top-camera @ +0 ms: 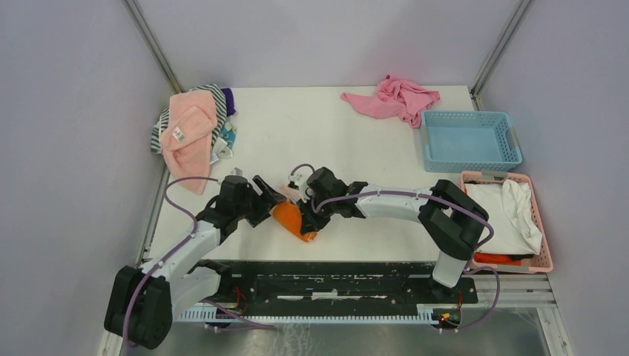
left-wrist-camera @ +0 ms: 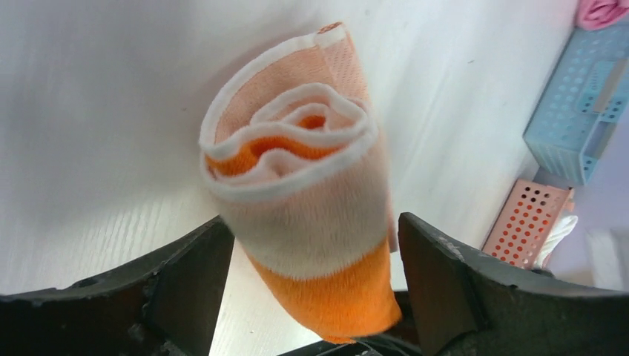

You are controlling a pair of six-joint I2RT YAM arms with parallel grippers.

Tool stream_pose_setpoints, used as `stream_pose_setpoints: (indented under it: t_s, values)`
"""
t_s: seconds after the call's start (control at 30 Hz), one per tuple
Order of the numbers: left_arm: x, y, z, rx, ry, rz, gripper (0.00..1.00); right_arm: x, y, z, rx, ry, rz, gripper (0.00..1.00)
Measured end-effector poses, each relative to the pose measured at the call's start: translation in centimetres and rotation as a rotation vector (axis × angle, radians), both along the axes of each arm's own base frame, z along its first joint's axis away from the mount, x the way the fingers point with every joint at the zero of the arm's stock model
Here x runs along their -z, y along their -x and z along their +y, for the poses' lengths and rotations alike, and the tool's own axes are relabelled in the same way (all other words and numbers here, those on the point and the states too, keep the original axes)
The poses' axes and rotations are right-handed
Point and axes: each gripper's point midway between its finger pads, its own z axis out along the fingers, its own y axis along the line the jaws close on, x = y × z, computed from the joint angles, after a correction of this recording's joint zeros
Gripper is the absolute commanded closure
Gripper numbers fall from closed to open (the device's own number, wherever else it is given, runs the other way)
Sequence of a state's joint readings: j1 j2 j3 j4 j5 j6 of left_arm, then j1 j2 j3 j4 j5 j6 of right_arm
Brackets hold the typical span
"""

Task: Roll the towels
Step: Roll the towel at the center of the board.

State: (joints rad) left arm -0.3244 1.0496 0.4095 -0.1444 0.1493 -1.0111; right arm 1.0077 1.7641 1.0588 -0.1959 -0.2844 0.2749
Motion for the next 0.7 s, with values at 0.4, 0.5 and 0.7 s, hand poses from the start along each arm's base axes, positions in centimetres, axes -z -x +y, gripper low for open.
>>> stream_pose_setpoints:
  t_s: [0.4, 0.5, 0.7]
  values:
    - [0.7, 1.4, 1.5, -0.040, -0.031, -0.002, 0.12, 0.3, 1.0, 1.2, 0.027, -0.207, 0.414, 0.98]
    - [1.3, 1.2, 1.4, -0.038, -0.033, 0.015, 0.15, 0.4, 1.1, 1.4, 0.019, -0.218, 0.451, 0.98]
    - [1.9, 0.8, 1.4, -0.045, -0.037, 0.018, 0.34, 0.5, 0.8, 1.4, 0.021, -0.219, 0.488, 0.88]
